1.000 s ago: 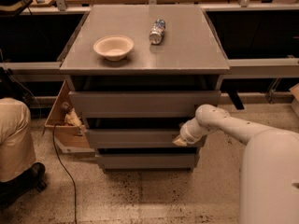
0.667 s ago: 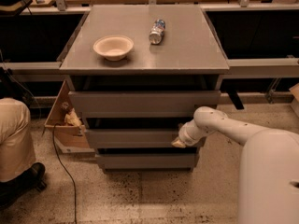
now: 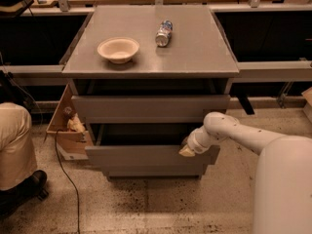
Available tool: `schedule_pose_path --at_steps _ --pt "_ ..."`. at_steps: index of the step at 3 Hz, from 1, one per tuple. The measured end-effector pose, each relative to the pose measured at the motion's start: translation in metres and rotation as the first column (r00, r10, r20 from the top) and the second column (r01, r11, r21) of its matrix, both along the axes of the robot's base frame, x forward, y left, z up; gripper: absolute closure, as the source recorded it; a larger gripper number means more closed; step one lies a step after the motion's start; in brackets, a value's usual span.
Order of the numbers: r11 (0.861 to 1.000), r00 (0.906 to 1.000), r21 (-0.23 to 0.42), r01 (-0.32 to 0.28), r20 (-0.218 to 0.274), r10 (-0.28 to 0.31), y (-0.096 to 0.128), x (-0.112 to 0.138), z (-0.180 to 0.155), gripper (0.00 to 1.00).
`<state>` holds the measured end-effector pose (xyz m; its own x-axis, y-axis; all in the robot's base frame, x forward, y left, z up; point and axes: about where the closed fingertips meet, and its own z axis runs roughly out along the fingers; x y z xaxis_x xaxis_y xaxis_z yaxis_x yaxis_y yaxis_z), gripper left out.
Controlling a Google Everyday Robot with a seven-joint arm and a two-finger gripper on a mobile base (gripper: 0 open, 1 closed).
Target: Open middle drawer
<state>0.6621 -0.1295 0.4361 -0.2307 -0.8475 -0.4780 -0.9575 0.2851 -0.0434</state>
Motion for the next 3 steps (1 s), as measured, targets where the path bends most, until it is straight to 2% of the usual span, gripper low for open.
schedule_pose_path --at_steps 1,2,3 --pt "1.0 1.0 0.0 0.0 0.0 0.0 -0.001 0.0 0.006 0.95" --pt "1.0 0.9994 0.006 -0.029 -0.021 0.029 0.003 -0.014 0.011 1.0" --pt "0.999 0.9963 0.01 -0.053 -0.067 0.054 0.006 -0.034 0.012 1.0"
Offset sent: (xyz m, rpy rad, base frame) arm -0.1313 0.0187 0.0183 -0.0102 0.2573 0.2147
